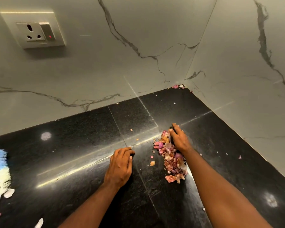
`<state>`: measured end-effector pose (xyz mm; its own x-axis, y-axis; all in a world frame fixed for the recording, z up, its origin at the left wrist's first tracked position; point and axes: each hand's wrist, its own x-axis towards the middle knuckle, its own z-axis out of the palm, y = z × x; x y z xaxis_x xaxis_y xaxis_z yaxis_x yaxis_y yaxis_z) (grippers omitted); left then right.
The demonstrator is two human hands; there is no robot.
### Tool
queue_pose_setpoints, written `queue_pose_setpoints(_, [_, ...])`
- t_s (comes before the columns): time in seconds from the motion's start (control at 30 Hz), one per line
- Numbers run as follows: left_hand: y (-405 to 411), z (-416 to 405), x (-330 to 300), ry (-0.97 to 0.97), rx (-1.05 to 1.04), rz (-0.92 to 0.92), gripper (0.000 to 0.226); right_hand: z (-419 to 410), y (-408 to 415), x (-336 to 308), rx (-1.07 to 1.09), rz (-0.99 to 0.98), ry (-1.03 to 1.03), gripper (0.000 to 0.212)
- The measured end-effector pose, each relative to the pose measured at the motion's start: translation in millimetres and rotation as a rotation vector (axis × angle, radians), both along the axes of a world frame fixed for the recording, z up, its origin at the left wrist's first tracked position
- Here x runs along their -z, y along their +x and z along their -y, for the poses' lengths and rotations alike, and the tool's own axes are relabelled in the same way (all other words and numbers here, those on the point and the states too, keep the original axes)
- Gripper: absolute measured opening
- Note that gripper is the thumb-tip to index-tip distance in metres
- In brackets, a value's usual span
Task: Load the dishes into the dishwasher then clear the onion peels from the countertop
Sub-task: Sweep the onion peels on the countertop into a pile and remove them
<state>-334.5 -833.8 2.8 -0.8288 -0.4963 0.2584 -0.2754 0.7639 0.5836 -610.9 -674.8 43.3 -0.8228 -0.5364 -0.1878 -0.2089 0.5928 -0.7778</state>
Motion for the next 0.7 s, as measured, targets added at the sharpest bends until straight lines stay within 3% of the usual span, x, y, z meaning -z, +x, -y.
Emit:
queue_pose_setpoints(0.17, [0,1,0,0.004,-0.003,0.016,0.030,5,15,8,-0.242,-0.034,-0.038,0.038])
queue_pose_setpoints(0.33, [0,0,0,0.008,0.002,0.011,0.032,-16,34,-3,-0.581,-0.296,0.130,0.024])
queue_pose_setpoints(0.47, [2,-1,-2,0.022,0.007,-0.003,0.033,-40,35,-3,-0.630,-0.334,0.154,0.013])
queue_pose_setpoints(0.57, [2,0,-2,0.030,0.013,-0.004,0.035,-63,39,-13,-0.553,-0.264,0.129,0.023])
queue_pose_setpoints(0.7, [3,0,0,0.033,0.014,-0.014,0.035,-88,66,-11,-0.618,-0.330,0.162,0.076])
